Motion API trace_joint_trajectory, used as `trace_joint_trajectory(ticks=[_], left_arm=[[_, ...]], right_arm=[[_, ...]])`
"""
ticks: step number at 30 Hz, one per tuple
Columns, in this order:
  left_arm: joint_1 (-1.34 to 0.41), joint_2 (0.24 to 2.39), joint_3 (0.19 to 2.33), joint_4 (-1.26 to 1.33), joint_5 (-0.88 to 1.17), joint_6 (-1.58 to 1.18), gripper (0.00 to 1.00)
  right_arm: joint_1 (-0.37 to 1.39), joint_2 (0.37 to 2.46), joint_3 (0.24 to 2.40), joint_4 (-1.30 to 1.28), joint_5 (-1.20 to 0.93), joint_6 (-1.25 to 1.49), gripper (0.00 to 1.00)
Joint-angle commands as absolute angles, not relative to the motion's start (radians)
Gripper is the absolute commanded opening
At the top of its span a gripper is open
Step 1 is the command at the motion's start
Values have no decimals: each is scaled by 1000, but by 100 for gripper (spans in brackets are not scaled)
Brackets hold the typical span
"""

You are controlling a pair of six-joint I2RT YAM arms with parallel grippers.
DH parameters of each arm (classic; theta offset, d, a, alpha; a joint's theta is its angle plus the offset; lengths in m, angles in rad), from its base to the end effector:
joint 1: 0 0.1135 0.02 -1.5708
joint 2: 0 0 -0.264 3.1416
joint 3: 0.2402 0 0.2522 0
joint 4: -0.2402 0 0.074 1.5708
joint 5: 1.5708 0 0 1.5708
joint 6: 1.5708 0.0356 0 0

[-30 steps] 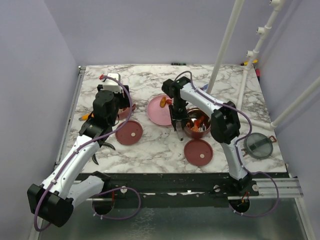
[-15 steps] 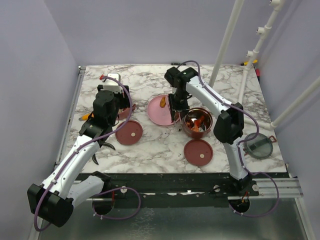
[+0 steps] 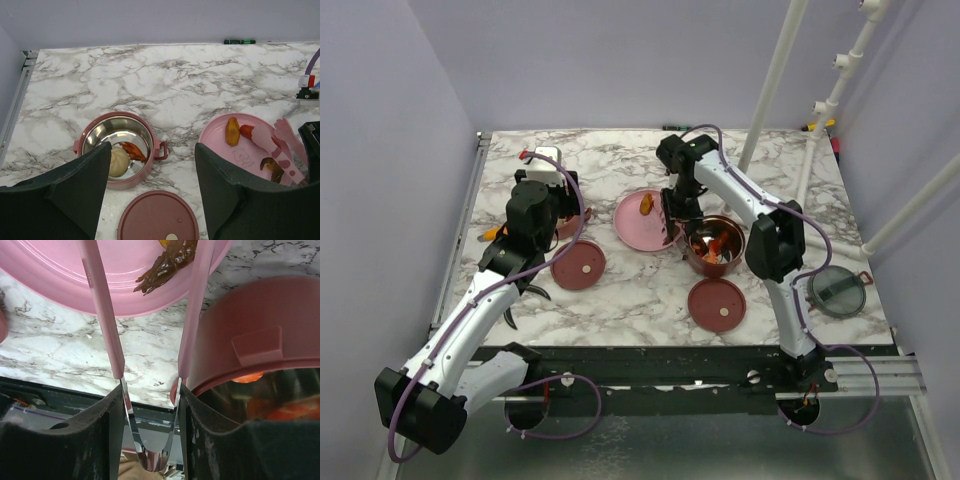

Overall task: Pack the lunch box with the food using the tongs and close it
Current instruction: Pick up the fake food from the plate.

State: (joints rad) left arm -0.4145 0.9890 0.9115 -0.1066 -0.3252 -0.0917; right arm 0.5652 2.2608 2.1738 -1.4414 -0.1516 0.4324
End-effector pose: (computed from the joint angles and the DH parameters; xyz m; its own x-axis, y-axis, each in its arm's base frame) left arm 0.2148 -0.0821 0.3552 -0.1755 -0.0176 -0.9843 0.0784 0.9964 -0.0318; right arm 0.3703 0.2412 0.2465 -0.9902 -0.1375 0.0247 -0.1320 0.9791 0.1547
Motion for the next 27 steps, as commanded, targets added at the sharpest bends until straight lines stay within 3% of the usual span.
trace_joint_trajectory(ticks=[1,27], left_arm=[[-421,980,902,-97,-346,-81,69],[-426,975,903,-97,-348,-77,70]], right_arm=[[558,2295,2175,-1463,-178,400,44],[538,2268,2081,-1464,-168,387,44]])
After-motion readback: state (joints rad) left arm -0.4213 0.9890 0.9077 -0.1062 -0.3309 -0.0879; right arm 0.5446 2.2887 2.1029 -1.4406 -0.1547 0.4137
